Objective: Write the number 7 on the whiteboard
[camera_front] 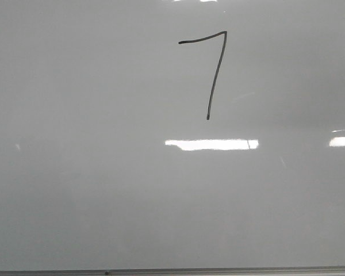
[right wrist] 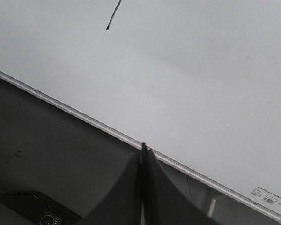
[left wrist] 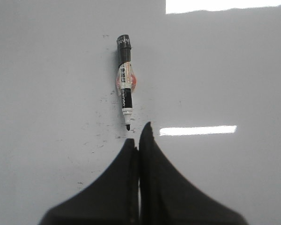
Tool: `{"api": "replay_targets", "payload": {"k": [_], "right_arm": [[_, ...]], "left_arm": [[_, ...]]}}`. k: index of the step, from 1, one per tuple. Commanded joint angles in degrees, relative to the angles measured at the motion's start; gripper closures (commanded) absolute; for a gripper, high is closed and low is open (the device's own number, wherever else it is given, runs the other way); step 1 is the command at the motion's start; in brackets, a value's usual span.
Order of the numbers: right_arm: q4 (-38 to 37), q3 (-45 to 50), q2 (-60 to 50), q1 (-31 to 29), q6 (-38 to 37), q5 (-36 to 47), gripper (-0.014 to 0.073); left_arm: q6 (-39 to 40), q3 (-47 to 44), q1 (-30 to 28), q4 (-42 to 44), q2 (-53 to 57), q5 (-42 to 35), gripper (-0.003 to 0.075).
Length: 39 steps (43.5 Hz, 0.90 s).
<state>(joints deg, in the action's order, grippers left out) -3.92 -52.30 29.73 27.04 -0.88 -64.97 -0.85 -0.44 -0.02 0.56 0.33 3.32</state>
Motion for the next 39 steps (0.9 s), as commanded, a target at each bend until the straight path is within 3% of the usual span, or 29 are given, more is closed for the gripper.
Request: {"api": "replay_targets", "payload": {"k": [1, 8, 15, 30, 39], "right_arm": [[-0.8, -1.3, 0.4, -0.4, 0.1, 3.5, 0.0712], [-0.7, -0.5, -0.6, -0.6, 0.1, 4.1, 0.0712], [-0.8, 6.5, -7.6, -6.7, 0.2, 9.0, 0.0712], [-0.8, 37.1, -27.3, -21.0, 0.2, 45.1, 0.0712], [0.5, 48.8, -31.3, -24.6, 0.1, 57.8, 0.0712]], "left_arm": [[0.0, -0.8, 0.0, -0.6, 0.8, -4.7, 0.0741], [0.0, -0.8, 0.0, -0.6, 0.8, -4.7, 0.0741], [0.0, -0.8, 0.0, -0.6, 0.8, -4.7, 0.0741], [0.0, -0.8, 0.0, -0.6, 0.8, -4.7, 0.0741], [0.0, -0.8, 0.0, -0.6, 0.8, -4.7, 0.0741]]}}
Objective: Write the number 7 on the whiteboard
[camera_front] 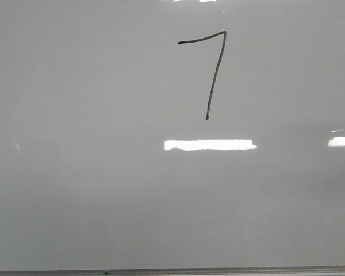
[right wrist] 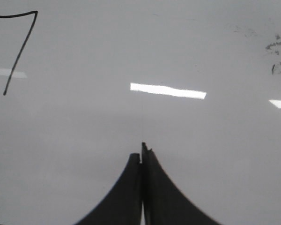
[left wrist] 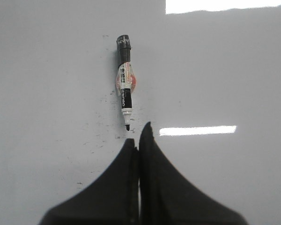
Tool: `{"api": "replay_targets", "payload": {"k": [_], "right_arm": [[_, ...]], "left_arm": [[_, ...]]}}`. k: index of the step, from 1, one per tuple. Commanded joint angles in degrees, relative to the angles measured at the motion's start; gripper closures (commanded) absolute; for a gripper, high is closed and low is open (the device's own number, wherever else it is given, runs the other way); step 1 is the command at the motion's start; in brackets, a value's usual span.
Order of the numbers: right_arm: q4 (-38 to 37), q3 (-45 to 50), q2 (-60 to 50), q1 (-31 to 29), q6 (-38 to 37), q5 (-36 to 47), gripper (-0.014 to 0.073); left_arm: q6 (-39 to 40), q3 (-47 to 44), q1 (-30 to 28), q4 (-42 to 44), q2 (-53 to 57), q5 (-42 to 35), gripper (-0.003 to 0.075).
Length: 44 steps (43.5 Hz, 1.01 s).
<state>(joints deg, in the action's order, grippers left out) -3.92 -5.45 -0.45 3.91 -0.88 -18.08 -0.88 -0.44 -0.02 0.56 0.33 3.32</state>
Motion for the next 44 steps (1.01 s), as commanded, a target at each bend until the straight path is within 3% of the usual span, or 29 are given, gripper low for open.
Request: {"api": "replay_targets", "payload": {"k": [1, 7, 44], "right_arm": [[0.9, 2.9, -1.1, -1.8, 0.1, 12.2, 0.0712], [3.0, 7.0, -1.1, -2.4, 0.1, 19.4, 0.0712], [3.9, 6.9, -1.1, -4.4, 0.1, 20.7, 0.0712]], "left_arm": [[0.1, -0.8, 0.0, -0.6, 0.8, -4.7, 0.0741], [0.1, -0.8, 0.0, -0.6, 0.8, -4.7, 0.0741], [0.1, -0.8, 0.0, -0.6, 0.8, -4.7, 0.0741]]}}
